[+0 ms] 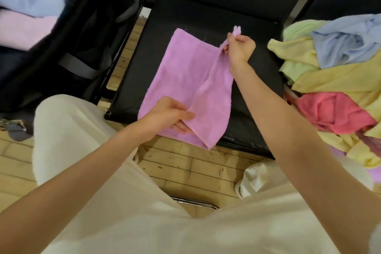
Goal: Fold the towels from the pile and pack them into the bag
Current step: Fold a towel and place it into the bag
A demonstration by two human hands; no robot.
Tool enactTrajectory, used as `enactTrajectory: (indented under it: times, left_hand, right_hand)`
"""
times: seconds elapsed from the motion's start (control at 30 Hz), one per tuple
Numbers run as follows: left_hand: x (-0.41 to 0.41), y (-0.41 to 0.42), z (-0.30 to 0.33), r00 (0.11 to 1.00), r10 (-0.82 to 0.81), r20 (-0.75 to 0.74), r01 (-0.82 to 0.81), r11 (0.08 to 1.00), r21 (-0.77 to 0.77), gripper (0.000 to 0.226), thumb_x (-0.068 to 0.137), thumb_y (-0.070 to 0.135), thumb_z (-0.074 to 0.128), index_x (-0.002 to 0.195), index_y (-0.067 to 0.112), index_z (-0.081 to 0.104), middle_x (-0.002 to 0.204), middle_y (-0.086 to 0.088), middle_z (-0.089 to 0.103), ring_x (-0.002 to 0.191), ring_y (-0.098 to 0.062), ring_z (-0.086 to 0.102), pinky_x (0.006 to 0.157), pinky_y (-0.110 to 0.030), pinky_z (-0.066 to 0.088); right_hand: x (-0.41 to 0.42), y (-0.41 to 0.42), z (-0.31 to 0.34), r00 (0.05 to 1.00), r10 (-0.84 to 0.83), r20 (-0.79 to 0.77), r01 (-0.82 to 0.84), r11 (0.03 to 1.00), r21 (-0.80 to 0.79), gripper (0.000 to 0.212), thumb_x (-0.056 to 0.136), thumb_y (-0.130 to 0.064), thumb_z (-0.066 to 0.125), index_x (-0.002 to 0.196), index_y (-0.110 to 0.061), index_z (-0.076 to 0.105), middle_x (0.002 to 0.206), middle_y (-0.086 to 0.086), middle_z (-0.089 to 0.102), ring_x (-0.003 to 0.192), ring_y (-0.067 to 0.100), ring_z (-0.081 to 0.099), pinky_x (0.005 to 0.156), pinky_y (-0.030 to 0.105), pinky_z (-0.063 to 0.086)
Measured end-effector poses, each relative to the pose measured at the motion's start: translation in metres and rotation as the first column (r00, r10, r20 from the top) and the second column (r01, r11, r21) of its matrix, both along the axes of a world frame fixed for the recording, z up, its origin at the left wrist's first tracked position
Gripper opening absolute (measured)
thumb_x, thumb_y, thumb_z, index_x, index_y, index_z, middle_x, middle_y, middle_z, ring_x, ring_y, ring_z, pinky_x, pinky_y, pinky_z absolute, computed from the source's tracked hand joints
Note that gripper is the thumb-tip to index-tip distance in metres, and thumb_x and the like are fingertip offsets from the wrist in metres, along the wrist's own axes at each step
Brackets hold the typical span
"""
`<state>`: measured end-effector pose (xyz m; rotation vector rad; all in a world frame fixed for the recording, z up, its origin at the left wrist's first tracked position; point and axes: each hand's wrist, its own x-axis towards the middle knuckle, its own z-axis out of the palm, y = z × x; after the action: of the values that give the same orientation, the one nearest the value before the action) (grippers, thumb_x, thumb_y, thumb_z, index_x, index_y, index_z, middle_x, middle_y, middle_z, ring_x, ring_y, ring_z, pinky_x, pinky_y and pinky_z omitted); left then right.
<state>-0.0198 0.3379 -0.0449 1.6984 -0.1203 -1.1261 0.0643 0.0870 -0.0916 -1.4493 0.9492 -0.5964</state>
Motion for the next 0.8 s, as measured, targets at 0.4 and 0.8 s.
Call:
enactTrajectory:
  times: [0.4, 0.8]
  left_hand:
    - [0.031, 0.088, -0.025, 0.946, -0.054, 0.321, -0.07, 0.93, 0.361, 0.013, 0.083, 0.01, 0.062, 0.074, 0.005, 0.069, 0.061, -0.008, 0.07, 0.06, -0.023, 0.07, 0.065, -0.034, 0.058]
    - [0.028, 0.083, -0.037, 0.347, -0.547, 0.762, -0.023, 0.807, 0.59, 0.024, 0.086, 0.014, 0.059, 0.108, 0.005, 0.059, 0.108, -0.01, 0.055, 0.097, -0.026, 0.054, 0.08, -0.039, 0.052]
  right_hand:
    - [0.089, 0.104, -0.03, 0.985, 0.154, -0.081, -0.155, 0.988, 0.002, 0.016, 0.088, -0.01, 0.065, 0.082, -0.012, 0.049, 0.06, 0.005, 0.062, 0.041, 0.008, 0.058, 0.055, 0.022, 0.054]
    - [-0.029, 0.111, -0.023, 0.845, 0.491, -0.21, -0.534, 0.761, -0.369, 0.015, 0.087, -0.007, 0.062, 0.091, -0.013, 0.049, 0.082, -0.005, 0.054, 0.072, 0.014, 0.057, 0.066, 0.021, 0.051]
